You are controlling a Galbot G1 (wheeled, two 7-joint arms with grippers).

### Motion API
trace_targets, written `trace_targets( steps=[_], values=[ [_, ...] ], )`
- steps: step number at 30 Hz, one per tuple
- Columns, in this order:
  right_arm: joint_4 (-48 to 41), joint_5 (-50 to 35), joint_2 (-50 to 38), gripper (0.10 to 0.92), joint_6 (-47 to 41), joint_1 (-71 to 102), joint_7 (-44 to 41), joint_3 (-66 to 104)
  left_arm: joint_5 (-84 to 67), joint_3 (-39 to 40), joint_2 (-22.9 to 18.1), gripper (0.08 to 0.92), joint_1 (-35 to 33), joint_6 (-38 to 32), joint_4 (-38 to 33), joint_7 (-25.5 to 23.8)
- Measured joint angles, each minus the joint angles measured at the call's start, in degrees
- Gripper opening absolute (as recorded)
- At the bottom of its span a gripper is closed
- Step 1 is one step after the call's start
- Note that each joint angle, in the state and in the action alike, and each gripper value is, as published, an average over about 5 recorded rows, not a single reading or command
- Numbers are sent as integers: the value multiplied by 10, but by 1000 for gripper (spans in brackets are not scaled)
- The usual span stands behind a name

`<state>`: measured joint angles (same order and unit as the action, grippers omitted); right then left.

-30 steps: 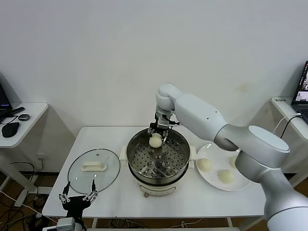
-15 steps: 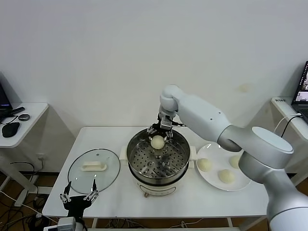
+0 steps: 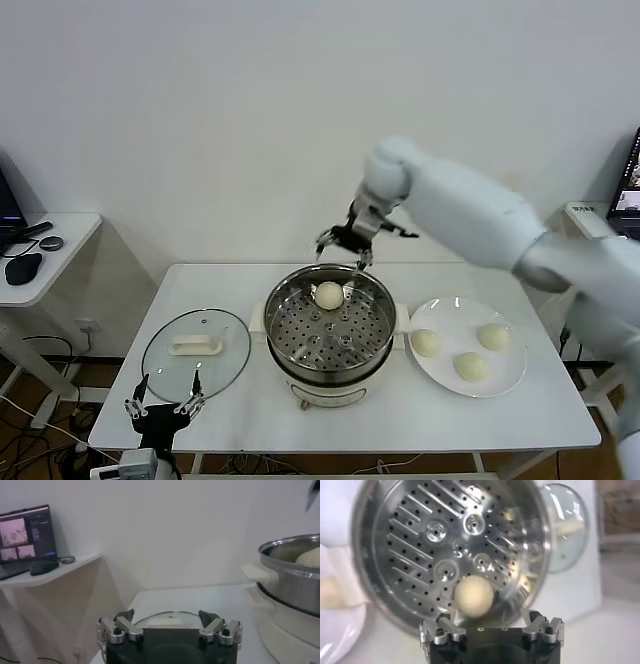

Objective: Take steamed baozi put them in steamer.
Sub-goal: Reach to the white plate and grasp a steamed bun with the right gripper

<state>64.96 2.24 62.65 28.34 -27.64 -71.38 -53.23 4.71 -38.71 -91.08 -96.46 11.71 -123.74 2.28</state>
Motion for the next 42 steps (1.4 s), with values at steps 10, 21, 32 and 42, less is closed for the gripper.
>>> trace_targets(
  steps=[10,21,32,42],
  values=[
    [96,-114,-170,823,-226,-36,-1,-59,-2,8,10,823,5,2,3,-3],
    [159,-93,-279,823,-401,96,14,3,-1,9,9,823,-2,2,3,-3],
    [125,-8,-252,823,-437,229,29,73,1,5,4,823,0,1,19,-4],
    [57,44,-187,823,-425,283,43,107,2,-1,4,823,6,1,34,-5]
  ],
)
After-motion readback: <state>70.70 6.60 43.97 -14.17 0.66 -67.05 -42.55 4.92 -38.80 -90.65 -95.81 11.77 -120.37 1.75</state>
